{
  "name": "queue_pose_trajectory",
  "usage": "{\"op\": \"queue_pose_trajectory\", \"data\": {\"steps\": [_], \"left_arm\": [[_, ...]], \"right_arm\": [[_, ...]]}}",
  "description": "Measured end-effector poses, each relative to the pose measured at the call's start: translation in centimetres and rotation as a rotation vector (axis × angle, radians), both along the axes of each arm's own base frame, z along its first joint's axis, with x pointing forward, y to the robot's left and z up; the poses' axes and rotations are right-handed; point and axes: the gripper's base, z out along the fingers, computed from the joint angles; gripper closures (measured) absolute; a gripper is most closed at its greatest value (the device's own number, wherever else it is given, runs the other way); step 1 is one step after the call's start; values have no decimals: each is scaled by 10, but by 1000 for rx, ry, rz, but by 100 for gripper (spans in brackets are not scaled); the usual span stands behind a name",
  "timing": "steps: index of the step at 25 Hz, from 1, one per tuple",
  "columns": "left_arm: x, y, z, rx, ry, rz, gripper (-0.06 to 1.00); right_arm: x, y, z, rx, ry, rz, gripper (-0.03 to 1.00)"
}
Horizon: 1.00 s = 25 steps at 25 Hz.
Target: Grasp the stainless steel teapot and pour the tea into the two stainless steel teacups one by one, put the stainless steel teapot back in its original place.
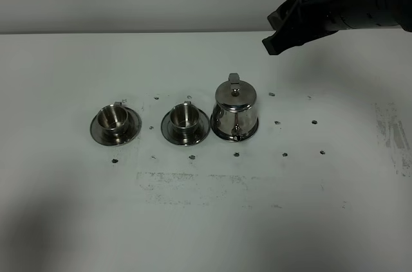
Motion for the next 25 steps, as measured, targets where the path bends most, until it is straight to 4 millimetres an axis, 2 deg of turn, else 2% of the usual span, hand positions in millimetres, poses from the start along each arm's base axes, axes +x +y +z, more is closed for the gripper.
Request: {"op": "queue_pose_trajectory", "data": {"steps": [4,7,18,25], "left_arm": [[-16,-1,-34,-8,15,4,56],[-24,-3,-52,-25,26,-2,56],[-31,-3,-51,-28,-24,-4,56],[-49,-4,-51,-26,-146,-8,56]], "right_arm": [[-1,2,0,-3,0,7,56],[-1,2,0,-7,3,8,56],[-2,2,-1,-12,11,8,56],[-2,2,-1,-12,14,8,56]]}}
